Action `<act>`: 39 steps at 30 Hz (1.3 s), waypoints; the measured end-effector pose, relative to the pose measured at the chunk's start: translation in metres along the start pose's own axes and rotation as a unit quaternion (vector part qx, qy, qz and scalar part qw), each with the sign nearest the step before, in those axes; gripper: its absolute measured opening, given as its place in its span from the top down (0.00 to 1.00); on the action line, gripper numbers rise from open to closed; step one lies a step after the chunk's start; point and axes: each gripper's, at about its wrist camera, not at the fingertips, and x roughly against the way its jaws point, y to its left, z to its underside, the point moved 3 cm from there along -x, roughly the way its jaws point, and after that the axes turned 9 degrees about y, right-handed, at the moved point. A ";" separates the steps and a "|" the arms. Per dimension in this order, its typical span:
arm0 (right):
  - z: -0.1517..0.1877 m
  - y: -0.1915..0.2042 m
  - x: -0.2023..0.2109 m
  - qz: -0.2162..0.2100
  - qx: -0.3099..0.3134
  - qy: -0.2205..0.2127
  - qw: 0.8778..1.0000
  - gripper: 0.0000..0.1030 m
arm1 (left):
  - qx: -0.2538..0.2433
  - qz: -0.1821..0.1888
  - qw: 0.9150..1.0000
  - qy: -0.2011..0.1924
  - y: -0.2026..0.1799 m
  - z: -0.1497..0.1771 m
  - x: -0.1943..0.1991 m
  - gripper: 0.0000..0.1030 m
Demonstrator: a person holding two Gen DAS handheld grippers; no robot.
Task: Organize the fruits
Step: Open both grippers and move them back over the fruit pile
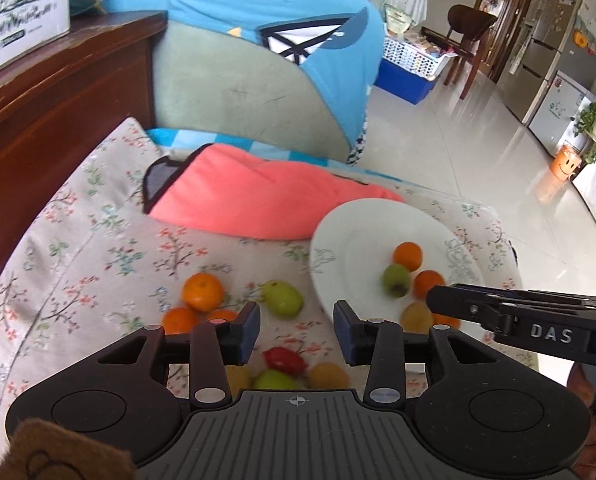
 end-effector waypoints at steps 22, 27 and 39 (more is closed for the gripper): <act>0.033 0.062 -0.033 -0.024 0.165 0.055 0.984 0.68 | 0.028 -0.027 0.998 0.046 0.045 0.025 -0.006 0.57; 0.036 0.066 -0.045 -0.003 0.181 0.062 0.981 0.68 | 0.044 -0.024 0.997 0.054 0.048 0.026 -0.017 0.58; 0.048 0.078 -0.066 0.039 0.221 0.076 0.972 0.72 | 0.068 -0.011 0.996 0.058 0.054 0.027 -0.029 0.56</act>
